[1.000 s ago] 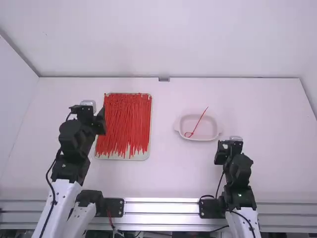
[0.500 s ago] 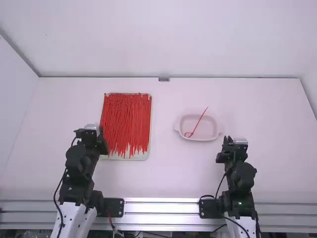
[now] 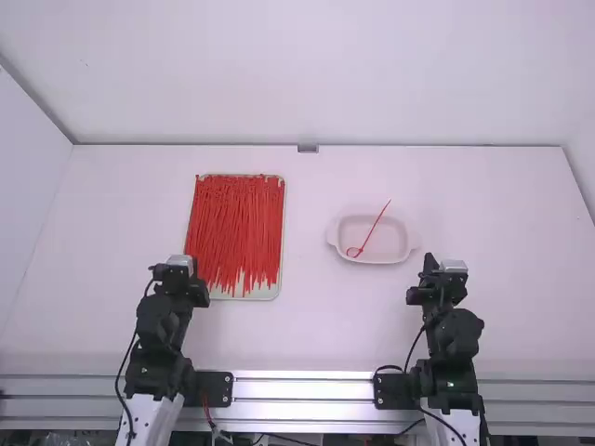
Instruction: Fasten the cable tie
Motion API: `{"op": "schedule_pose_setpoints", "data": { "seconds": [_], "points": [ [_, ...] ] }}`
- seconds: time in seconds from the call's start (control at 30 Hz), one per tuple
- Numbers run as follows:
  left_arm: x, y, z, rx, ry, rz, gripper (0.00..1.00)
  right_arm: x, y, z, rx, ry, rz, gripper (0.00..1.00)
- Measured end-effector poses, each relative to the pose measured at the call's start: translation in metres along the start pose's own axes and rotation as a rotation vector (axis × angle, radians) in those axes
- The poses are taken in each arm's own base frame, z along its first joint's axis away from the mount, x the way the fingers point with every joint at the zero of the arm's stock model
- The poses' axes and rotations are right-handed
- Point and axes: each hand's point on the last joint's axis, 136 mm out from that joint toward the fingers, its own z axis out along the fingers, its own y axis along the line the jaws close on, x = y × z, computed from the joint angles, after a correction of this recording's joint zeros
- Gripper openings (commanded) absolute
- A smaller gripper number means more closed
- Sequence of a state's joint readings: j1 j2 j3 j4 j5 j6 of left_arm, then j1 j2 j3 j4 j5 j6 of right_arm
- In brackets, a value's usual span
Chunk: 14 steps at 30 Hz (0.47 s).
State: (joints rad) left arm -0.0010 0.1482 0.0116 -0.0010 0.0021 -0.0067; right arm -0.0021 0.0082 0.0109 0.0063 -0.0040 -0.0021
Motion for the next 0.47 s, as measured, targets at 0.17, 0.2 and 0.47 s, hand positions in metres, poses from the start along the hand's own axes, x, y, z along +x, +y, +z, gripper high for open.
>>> {"op": "schedule_pose_setpoints", "data": {
  "seconds": [0.17, 0.2, 0.47],
  "points": [
    [-0.013, 0.0, -0.004, 0.0, -0.059, 0.001, 0.0, 0.0, 0.0, 0.0, 0.001, 0.0, -0.002, 0.0],
    [-0.015, 0.0, -0.005, 0.001, -0.069, 0.001, 0.0, 0.0, 0.0, 0.0, 0.002, 0.0, 0.0, 0.0],
    [-0.031, 0.0, -0.011, 0.001, -0.142, 0.0, 0.0, 0.0, 0.0, 0.0, 0.001, 0.0, -0.003, 0.0]
  ]
}}
